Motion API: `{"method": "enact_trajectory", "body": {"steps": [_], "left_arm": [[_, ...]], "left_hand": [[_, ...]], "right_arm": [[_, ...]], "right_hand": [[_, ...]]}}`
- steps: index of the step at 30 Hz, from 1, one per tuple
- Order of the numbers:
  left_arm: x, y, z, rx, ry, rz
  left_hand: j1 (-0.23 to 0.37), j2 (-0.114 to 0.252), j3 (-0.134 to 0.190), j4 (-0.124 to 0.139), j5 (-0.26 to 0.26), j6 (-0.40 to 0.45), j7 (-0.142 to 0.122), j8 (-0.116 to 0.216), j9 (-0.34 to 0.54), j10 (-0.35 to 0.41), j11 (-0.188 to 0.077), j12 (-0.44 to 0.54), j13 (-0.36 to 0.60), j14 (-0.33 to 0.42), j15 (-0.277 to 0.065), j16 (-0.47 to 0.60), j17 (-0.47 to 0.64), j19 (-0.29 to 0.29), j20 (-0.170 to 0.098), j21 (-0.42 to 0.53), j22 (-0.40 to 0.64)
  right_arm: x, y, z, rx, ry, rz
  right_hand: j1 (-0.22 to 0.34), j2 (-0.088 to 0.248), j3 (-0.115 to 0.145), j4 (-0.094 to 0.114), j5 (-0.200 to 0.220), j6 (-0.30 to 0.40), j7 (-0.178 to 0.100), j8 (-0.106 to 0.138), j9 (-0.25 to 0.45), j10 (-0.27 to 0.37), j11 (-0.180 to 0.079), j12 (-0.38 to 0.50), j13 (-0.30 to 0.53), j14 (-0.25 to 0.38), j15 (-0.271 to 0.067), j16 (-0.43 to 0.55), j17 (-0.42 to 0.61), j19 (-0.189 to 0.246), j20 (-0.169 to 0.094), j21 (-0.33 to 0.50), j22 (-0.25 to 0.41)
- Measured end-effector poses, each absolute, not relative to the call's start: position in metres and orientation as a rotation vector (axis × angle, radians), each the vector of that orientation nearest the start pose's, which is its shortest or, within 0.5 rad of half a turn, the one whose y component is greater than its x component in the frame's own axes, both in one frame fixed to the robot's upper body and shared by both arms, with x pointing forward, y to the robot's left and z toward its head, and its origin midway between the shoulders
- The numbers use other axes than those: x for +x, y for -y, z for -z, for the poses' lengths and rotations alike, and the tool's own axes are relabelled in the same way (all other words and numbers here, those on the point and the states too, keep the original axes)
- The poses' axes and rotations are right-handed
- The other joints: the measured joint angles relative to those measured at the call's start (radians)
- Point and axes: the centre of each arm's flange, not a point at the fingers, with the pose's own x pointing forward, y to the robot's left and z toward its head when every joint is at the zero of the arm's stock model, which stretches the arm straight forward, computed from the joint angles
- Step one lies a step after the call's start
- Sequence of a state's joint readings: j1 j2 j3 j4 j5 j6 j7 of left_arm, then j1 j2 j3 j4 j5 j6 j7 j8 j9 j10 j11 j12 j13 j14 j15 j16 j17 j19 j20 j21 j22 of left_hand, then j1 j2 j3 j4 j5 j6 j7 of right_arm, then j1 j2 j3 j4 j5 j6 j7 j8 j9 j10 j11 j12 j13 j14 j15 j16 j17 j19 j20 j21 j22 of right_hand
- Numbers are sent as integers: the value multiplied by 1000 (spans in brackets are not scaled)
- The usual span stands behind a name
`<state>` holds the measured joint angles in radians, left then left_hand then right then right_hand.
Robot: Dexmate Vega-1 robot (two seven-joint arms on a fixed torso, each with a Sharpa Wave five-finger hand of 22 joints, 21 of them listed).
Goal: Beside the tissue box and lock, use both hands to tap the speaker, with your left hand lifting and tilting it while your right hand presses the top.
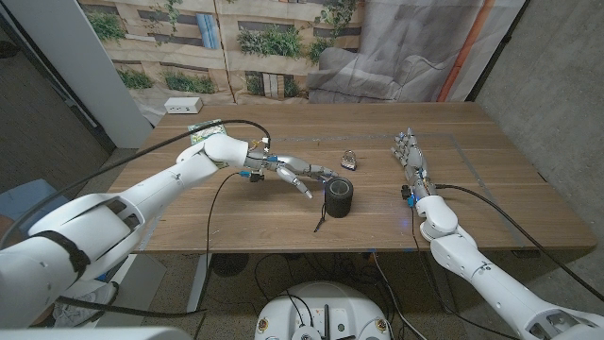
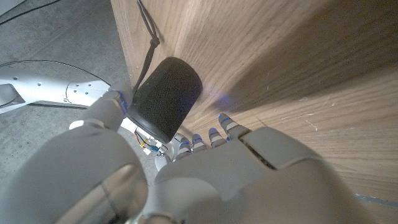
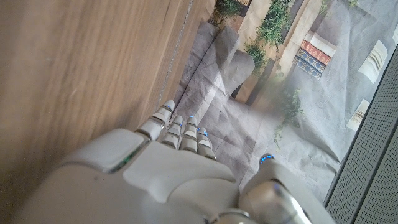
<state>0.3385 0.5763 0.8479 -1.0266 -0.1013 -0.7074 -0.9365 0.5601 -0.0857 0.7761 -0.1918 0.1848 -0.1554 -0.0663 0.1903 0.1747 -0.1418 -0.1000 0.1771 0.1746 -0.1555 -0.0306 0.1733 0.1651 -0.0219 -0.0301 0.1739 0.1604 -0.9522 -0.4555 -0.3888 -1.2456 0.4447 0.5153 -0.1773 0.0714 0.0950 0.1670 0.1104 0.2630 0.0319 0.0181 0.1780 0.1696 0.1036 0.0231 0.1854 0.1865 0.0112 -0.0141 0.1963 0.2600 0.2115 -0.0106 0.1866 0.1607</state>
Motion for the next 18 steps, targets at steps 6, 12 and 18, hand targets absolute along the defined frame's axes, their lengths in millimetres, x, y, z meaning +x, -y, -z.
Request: {"method": "enact_trajectory", "body": {"steps": [6, 12, 18], "left_arm": [[629, -151, -1, 1307, 606, 1236], [632, -146, -1, 1320, 615, 1246], [635, -138, 1, 1327, 616, 1261]], "left_hand": [[10, -10, 0, 0, 0, 0, 0, 1, 0, 8, -8, 8, 0, 4, -4, 0, 0, 0, 0, 0, 0], [26, -26, 0, 0, 0, 9, 9, 11, 0, 20, -2, 12, 0, 15, -3, 4, 0, 0, 0, 4, 0], [52, -37, -2, 2, 0, -15, 33, 11, 2, 3, 15, 10, 2, 14, -3, 4, 0, -4, -4, 4, 0]], "right_arm": [[631, 284, 94, -20, 678, -31], [630, 283, 95, -15, 679, -29], [629, 284, 96, -13, 681, -29]], "right_hand": [[0, 0, 0, 0, 0, 0, 0, 0, 0, 0, 0, 0, 0, 4, 4, 0, -5, 0, 0, 0, 0], [0, 0, 0, 0, 0, 0, 0, 0, 0, 0, 0, 0, 0, 4, 4, 0, -5, 0, 0, 0, 0], [0, 0, 4, 4, 0, 0, 0, 0, 0, 0, 0, 0, 0, 6, 6, 0, -5, -4, 4, 0, 0]]}}
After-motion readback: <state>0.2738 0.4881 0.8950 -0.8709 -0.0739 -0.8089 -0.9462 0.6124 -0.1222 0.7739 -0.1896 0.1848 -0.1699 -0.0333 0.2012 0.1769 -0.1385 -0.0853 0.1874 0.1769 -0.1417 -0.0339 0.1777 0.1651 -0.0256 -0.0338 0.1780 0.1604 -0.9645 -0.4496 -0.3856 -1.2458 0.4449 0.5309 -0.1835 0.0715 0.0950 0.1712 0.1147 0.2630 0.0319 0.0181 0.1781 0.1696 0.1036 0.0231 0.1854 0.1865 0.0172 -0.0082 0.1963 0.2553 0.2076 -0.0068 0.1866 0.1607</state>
